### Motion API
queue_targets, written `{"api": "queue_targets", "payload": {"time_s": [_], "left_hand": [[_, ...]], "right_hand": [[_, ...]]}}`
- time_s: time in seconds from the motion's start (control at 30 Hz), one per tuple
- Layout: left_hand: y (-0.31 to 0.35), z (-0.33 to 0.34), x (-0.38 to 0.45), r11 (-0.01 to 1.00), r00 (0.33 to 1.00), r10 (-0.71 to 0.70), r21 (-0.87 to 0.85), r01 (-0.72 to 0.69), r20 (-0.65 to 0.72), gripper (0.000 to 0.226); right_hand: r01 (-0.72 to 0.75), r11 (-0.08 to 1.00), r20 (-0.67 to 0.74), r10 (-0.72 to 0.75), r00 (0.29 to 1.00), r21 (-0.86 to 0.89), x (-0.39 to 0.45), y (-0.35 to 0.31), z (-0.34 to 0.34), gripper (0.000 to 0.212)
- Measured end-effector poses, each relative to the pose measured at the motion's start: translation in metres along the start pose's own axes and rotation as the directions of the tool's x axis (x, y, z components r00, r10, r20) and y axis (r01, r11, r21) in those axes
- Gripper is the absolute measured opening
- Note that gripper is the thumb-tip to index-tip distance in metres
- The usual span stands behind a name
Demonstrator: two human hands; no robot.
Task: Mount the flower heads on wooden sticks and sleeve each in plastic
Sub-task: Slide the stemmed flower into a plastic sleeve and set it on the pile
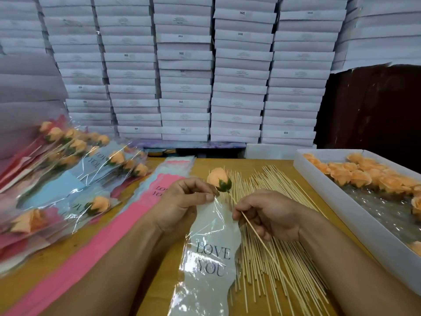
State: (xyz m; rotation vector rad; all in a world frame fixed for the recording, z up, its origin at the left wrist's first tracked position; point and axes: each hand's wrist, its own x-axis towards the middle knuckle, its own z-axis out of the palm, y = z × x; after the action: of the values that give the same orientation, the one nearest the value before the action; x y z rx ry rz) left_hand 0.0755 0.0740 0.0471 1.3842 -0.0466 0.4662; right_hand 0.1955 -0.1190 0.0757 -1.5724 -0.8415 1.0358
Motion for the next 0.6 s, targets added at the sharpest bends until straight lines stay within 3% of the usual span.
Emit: {"api": "queue_targets", "payload": {"time_s": [0.13, 0.27, 0.47, 0.6], "left_hand": [[0.001, -0.002, -0.001, 0.993, 0.995, -0.098, -0.064, 0.100, 0.033, 0.019], [0.001, -0.006, 0.001, 0.989, 0.999, -0.034, -0.146, 0.037, 0.022, 0.011], [-0.002, -0.013, 0.001, 0.997, 0.995, -0.065, -0.045, 0.068, 0.070, 0.013], [-0.004, -0.015, 0.000, 0.998, 0.998, -0.039, 0.059, 0.036, 0.050, 0.016]], "right_hand": [[0.050, 0.995, 0.063, -0.056, 0.996, 0.091, -0.001, 0.001, 0.000, 0.029], [0.072, 0.988, 0.078, -0.083, 0.993, 0.136, 0.001, 0.004, 0.001, 0.022], [0.081, 0.996, 0.039, -0.080, 0.996, -0.021, 0.004, 0.006, 0.000, 0.029], [0.075, 0.997, -0.006, -0.075, 0.997, -0.030, 0.003, 0.004, -0.001, 0.034]]}}
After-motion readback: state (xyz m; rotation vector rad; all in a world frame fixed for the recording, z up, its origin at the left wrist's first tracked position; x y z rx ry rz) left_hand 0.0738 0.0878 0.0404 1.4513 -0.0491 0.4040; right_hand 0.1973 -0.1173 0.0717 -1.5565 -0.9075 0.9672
